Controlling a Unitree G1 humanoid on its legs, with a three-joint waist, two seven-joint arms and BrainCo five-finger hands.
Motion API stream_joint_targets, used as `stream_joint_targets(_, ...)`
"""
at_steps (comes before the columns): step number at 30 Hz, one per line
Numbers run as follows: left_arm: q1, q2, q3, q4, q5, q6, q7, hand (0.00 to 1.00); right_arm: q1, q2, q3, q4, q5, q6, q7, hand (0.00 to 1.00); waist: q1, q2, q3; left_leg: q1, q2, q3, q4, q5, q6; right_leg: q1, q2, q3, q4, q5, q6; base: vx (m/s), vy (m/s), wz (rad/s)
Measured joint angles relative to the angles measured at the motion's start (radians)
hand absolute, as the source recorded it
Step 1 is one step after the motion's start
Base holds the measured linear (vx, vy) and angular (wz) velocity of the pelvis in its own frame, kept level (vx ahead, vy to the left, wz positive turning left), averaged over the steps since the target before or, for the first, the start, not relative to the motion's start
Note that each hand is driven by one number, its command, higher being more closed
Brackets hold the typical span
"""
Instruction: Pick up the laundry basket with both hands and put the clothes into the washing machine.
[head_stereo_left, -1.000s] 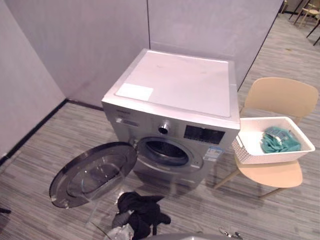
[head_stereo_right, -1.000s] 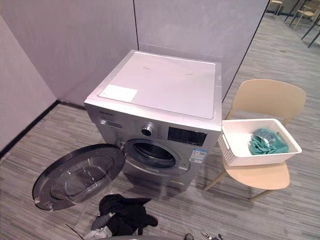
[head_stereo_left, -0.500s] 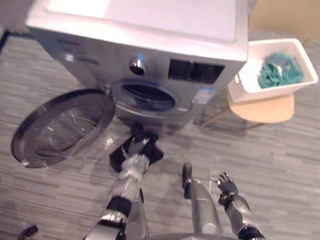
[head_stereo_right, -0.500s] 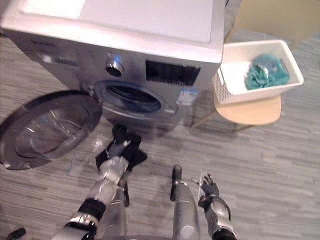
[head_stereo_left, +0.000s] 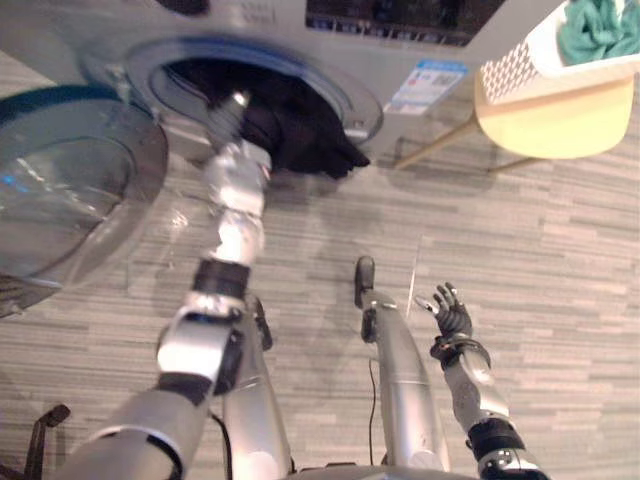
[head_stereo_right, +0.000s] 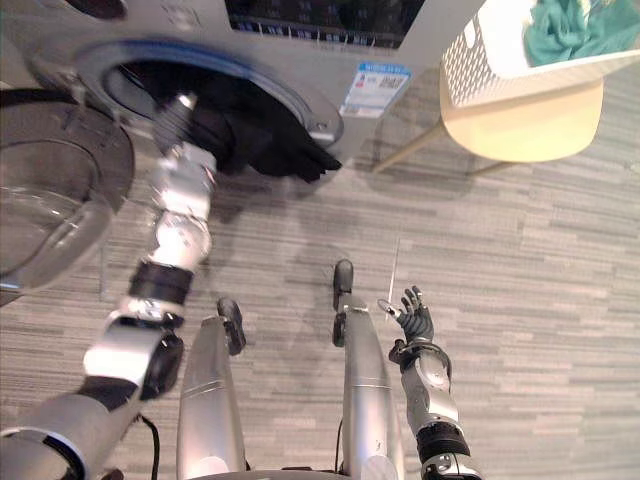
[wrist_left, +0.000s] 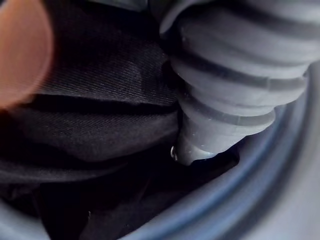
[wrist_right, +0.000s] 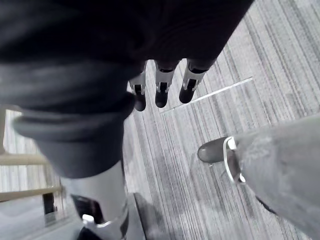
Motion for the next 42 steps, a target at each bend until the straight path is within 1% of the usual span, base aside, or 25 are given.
stream_joint_targets(1,-0.026,0.021,0.006,0.022,0.000,0.001,0.000,1.00,0.000,0.000,0.000,0.001,0.004,0.000,0.001,0.00,0.000,-0.002,0.004,-0.018,0.009,-0.001,0.013,-0.001,0.002,-0.011,0.004,-0.001,-0.003,0.005,-0.001,-0.02,0.020,-0.33)
stream_joint_targets(3,-0.131,0.099,0.010,0.108,0.000,0.014,-0.002,1.00,0.002,0.001,-0.015,0.002,0.024,-0.001,0.004,0.00,-0.001,-0.002,0.014,-0.098,0.032,-0.016,0.052,-0.017,0.003,-0.066,0.028,-0.002,-0.021,0.028,0.000,-0.03,0.039,-0.36)
stream_joint_targets(6,-0.254,0.150,-0.002,0.182,0.002,0.035,-0.003,1.00,0.005,0.004,-0.045,0.006,0.078,-0.008,0.008,0.00,-0.001,-0.005,0.042,-0.179,0.052,-0.036,0.102,-0.034,0.008,-0.115,0.051,-0.008,-0.033,0.050,0.006,-0.02,0.047,-0.28)
stream_joint_targets(9,-0.338,0.166,-0.017,0.225,0.000,0.047,-0.003,1.00,0.022,0.005,-0.063,0.004,0.118,-0.036,0.007,0.00,-0.001,-0.005,0.045,-0.271,0.062,-0.056,0.150,-0.050,0.017,-0.177,0.063,-0.012,-0.034,0.068,0.013,-0.01,0.054,-0.21)
stream_joint_targets(12,-0.377,0.179,-0.026,0.254,-0.016,0.050,-0.002,1.00,0.022,0.007,-0.072,0.004,0.153,-0.040,0.005,0.00,-0.002,-0.001,0.048,-0.333,0.070,-0.063,0.183,-0.063,0.023,-0.216,0.070,-0.010,-0.051,0.087,0.022,-0.01,0.057,-0.24)
stream_joint_targets(15,-0.441,0.207,-0.058,0.260,-0.020,0.052,0.003,1.00,0.022,0.019,-0.092,-0.005,0.187,-0.046,-0.003,0.00,-0.002,0.001,0.051,-0.405,0.074,-0.069,0.215,-0.071,0.036,-0.262,0.074,-0.010,-0.075,0.115,0.029,-0.02,0.068,-0.23)
stream_joint_targets(16,-0.491,0.222,-0.064,0.260,-0.019,0.057,0.014,1.00,0.022,0.020,-0.095,-0.008,0.205,-0.049,-0.003,0.00,-0.002,0.003,0.053,-0.435,0.076,-0.074,0.230,-0.074,0.041,-0.280,0.076,-0.010,-0.084,0.125,0.034,-0.01,0.064,-0.20)
stream_joint_targets(18,-0.542,0.246,-0.095,0.260,-0.017,0.060,0.020,1.00,0.022,0.021,-0.107,-0.020,0.218,-0.058,-0.003,0.00,-0.001,0.005,0.067,-0.448,0.076,-0.077,0.242,-0.076,0.044,-0.285,0.077,-0.009,-0.088,0.133,0.036,-0.01,0.049,-0.15)
stream_joint_targets(20,-0.649,0.291,-0.140,0.260,0.002,0.067,0.029,1.00,0.023,0.028,-0.150,-0.053,0.251,-0.078,-0.004,0.00,-0.002,0.008,0.075,-0.485,0.076,-0.081,0.273,-0.083,0.056,-0.313,0.077,-0.008,-0.086,0.143,0.041,-0.01,0.046,-0.19)
stream_joint_targets(22,-0.707,0.316,-0.168,0.259,0.012,0.067,0.042,1.00,0.025,0.027,-0.181,-0.069,0.273,-0.085,-0.004,0.00,-0.001,0.018,0.081,-0.504,0.075,-0.086,0.291,-0.085,0.061,-0.322,0.077,-0.007,-0.085,0.148,0.045,-0.01,0.042,-0.12)
stream_joint_targets(23,-0.739,0.334,-0.187,0.256,0.052,0.067,0.054,1.00,0.032,0.028,-0.201,-0.086,0.284,-0.089,-0.004,0.00,0.000,0.027,0.087,-0.508,0.074,-0.086,0.295,-0.088,0.066,-0.323,0.076,-0.006,-0.084,0.151,0.049,-0.03,0.046,-0.04)
stream_joint_targets(24,-0.766,0.361,-0.223,0.241,0.074,0.067,0.067,1.00,0.044,0.028,-0.207,-0.097,0.293,-0.100,-0.003,0.00,0.000,0.029,0.089,-0.509,0.071,-0.078,0.297,-0.091,0.069,-0.328,0.071,-0.003,-0.083,0.153,0.048,-0.04,0.043,-0.01)
stream_joint_targets(25,-0.778,0.375,-0.233,0.221,0.087,0.066,0.076,1.00,0.053,0.028,-0.211,-0.104,0.293,-0.104,-0.003,0.00,0.000,0.030,0.089,-0.509,0.068,-0.074,0.297,-0.091,0.070,-0.330,0.068,-0.002,-0.082,0.154,0.048,-0.05,0.036,0.05)
stream_joint_targets(27,-0.828,0.440,-0.279,0.137,0.219,0.064,0.117,1.00,0.085,0.031,-0.244,-0.130,0.303,-0.111,-0.002,0.00,0.003,0.043,0.096,-0.511,0.056,-0.073,0.296,-0.091,0.071,-0.335,0.058,0.000,-0.081,0.156,0.051,-0.04,0.024,0.08)
stream_joint_targets(28,-0.845,0.463,-0.300,0.114,0.245,0.063,0.132,1.00,0.091,0.032,-0.255,-0.132,0.312,-0.113,-0.002,0.00,0.004,0.043,0.097,-0.511,0.054,-0.072,0.296,-0.091,0.071,-0.338,0.054,0.000,-0.079,0.156,0.051,-0.04,0.017,0.08)
stream_joint_targets(29,-0.853,0.489,-0.333,0.112,0.304,0.079,0.160,1.00,0.102,0.033,-0.282,-0.137,0.315,-0.117,-0.002,0.00,0.004,0.049,0.100,-0.512,0.047,-0.071,0.297,-0.091,0.071,-0.346,0.048,0.000,-0.068,0.155,0.051,-0.04,0.013,0.06)
stream_joint_targets(30,-0.857,0.508,-0.345,0.103,0.381,0.078,0.192,1.00,0.111,0.033,-0.305,-0.144,0.320,-0.123,-0.002,0.00,0.004,0.055,0.108,-0.519,0.042,-0.072,0.302,-0.091,0.071,-0.353,0.046,-0.001,-0.061,0.155,0.051,-0.04,0.013,0.04)
stream_joint_targets(31,-0.862,0.523,-0.360,0.097,0.408,0.078,0.205,1.00,0.118,0.035,-0.314,-0.149,0.320,-0.124,-0.001,0.00,0.004,0.055,0.108,-0.524,0.041,-0.071,0.304,-0.091,0.071,-0.360,0.045,0.000,-0.057,0.155,0.051,-0.03,0.010,0.01)
stream_joint_targets(32,-0.868,0.555,-0.401,0.095,0.475,0.079,0.238,1.00,0.134,0.036,-0.333,-0.163,0.321,-0.129,-0.001,0.00,0.004,0.057,0.109,-0.529,0.038,-0.069,0.309,-0.091,0.071,-0.376,0.040,-0.001,-0.041,0.155,0.050,-0.03,0.002,-0.01)
stream_joint_targets(33,-0.868,0.583,-0.429,0.095,0.528,0.083,0.256,1.00,0.144,0.036,-0.352,-0.167,0.322,-0.136,0.000,0.00,0.005,0.057,0.110,-0.530,0.037,-0.065,0.319,-0.091,0.071,-0.387,0.035,-0.003,-0.025,0.154,0.049,-0.03,-0.002,-0.02)
stream_joint_targets(36,-0.868,0.629,-0.477,0.094,0.600,0.091,0.283,1.00,0.155,0.036,-0.381,-0.180,0.330,-0.152,0.006,0.00,0.010,0.056,0.118,-0.535,0.030,-0.068,0.340,-0.092,0.073,-0.406,0.031,-0.006,0.011,0.149,0.042,-0.04,-0.006,-0.08)
stream_joint_targets(37,-0.868,0.643,-0.497,0.094,0.628,0.092,0.291,1.00,0.180,0.035,-0.404,-0.205,0.336,-0.156,0.007,0.00,0.020,0.055,0.126,-0.543,0.023,-0.084,0.371,-0.099,0.084,-0.427,0.030,-0.006,0.055,0.135,0.034,-0.05,-0.014,-0.11)
stream_joint_targets(38,-0.869,0.647,-0.510,0.094,0.638,0.092,0.300,1.00,0.188,0.034,-0.407,-0.209,0.339,-0.157,0.007,0.00,0.022,0.055,0.127,-0.550,0.022,-0.089,0.385,-0.102,0.086,-0.438,0.030,-0.006,0.074,0.131,0.033,-0.05,-0.015,-0.12)
stream_joint_targets(40,-0.872,0.657,-0.528,0.093,0.678,0.093,0.303,1.00,0.214,0.034,-0.409,-0.234,0.350,-0.157,0.005,0.00,0.021,0.056,0.130,-0.571,0.014,-0.112,0.433,-0.124,0.081,-0.473,0.027,-0.007,0.151,0.100,0.034,-0.03,-0.013,0.03)
stream_joint_targets(42,-0.872,0.658,-0.530,0.078,0.735,0.093,0.307,1.00,0.233,0.034,-0.407,-0.246,0.350,-0.159,0.005,0.00,0.007,0.057,0.134,-0.605,0.001,-0.132,0.491,-0.136,0.081,-0.520,0.012,-0.008,0.251,0.060,0.035,-0.04,-0.028,0.22)
